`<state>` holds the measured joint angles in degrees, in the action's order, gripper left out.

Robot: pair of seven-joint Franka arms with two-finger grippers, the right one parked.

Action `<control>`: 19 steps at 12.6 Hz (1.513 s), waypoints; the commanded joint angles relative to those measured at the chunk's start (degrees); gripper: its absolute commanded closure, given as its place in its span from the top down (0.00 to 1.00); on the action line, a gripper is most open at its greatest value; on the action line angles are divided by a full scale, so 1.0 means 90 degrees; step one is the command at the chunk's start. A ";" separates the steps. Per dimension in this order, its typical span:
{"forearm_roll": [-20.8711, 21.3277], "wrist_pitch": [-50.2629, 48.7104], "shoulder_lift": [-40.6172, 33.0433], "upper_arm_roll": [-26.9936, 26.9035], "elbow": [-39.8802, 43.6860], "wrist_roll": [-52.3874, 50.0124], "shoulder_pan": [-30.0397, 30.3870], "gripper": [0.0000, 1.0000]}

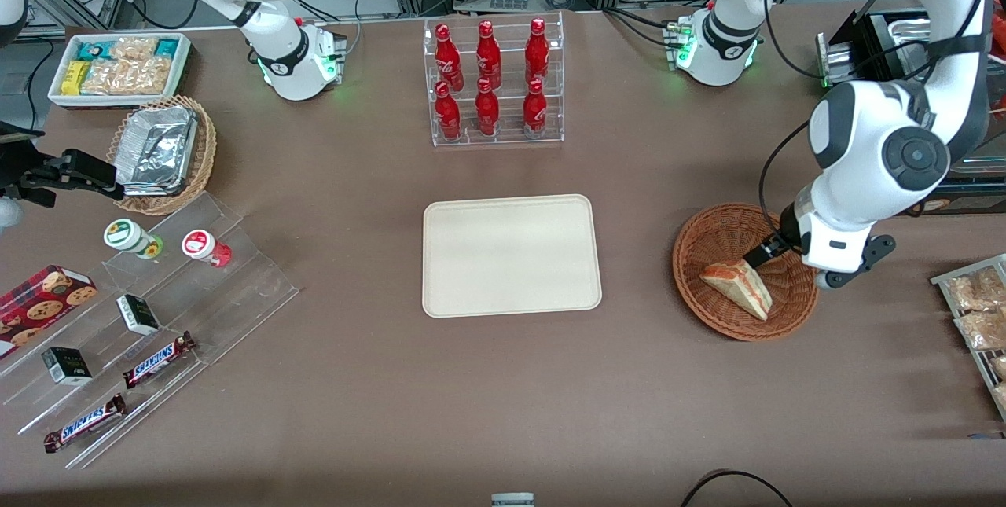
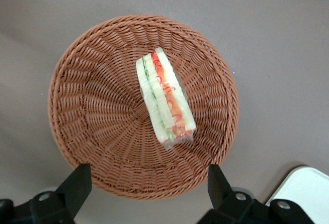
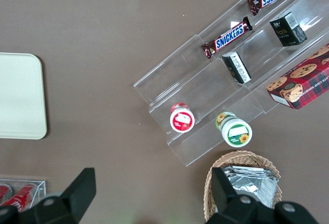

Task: Place sandwich from basket to tray
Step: 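Lower the left gripper and close it on the wrapped sandwich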

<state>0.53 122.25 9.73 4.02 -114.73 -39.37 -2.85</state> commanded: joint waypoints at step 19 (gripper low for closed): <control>0.0098 0.1444 0.1350 -0.0027 0.0014 -0.0487 -0.0044 0.99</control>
<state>0.53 132.95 20.84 3.93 -114.71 -41.42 -2.83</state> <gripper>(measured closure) 0.000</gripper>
